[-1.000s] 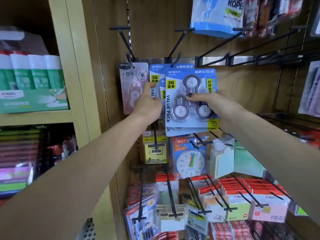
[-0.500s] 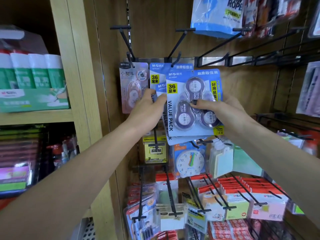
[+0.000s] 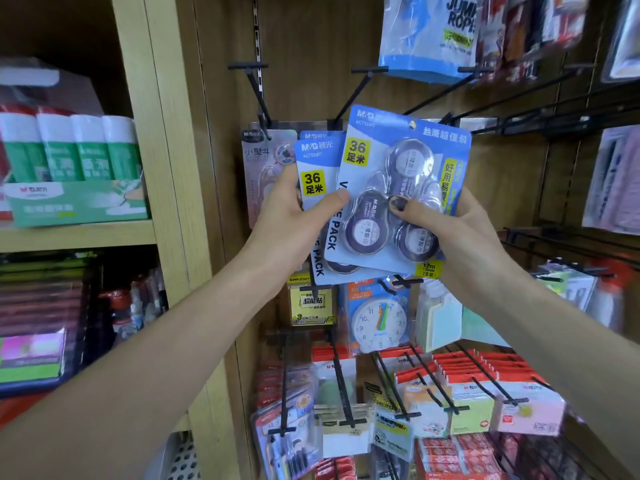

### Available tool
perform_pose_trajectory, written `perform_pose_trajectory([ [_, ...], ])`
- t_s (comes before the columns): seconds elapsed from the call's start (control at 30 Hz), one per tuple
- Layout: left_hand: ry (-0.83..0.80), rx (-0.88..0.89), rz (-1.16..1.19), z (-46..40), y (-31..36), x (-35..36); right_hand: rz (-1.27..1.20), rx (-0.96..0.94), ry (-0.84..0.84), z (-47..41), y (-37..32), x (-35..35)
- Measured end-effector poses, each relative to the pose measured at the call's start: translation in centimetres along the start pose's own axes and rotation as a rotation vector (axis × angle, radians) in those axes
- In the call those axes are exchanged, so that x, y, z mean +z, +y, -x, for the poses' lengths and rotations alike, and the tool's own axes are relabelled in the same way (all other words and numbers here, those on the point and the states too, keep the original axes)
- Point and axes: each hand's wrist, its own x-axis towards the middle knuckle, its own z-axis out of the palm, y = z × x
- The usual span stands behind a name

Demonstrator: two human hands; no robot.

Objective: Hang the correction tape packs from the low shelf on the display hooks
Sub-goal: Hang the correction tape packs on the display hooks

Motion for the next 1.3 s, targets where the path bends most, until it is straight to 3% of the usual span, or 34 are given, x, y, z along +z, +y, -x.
perform_pose_trajectory([
  [0.3,0.133,0.026,0.125,-1.1,0.8,0.4,0.004,0.062,-0.007,1.0,-0.1,-1.1],
  [0.47,0.219,-0.006,0.216,-1.9,1.3,0.3,0.122,0.08,-0.055,1.3,0.3,-1.3],
  [0.57,0.175,-0.009,0.188,-2.2,1.6,0.0,0.162,0.062,-0.069,1.3,0.1,-1.3],
  [0.77,-0.073,0.004,0.086,-0.7,1.9,-0.4,0.131,0.014,-0.033,0.9,0.2,-1.7],
  [1.3,-0.064,0.036,-0.026,-0.1,1.1,-0.3,0.019,0.056,-0.019,0.4,0.4,-1.4],
])
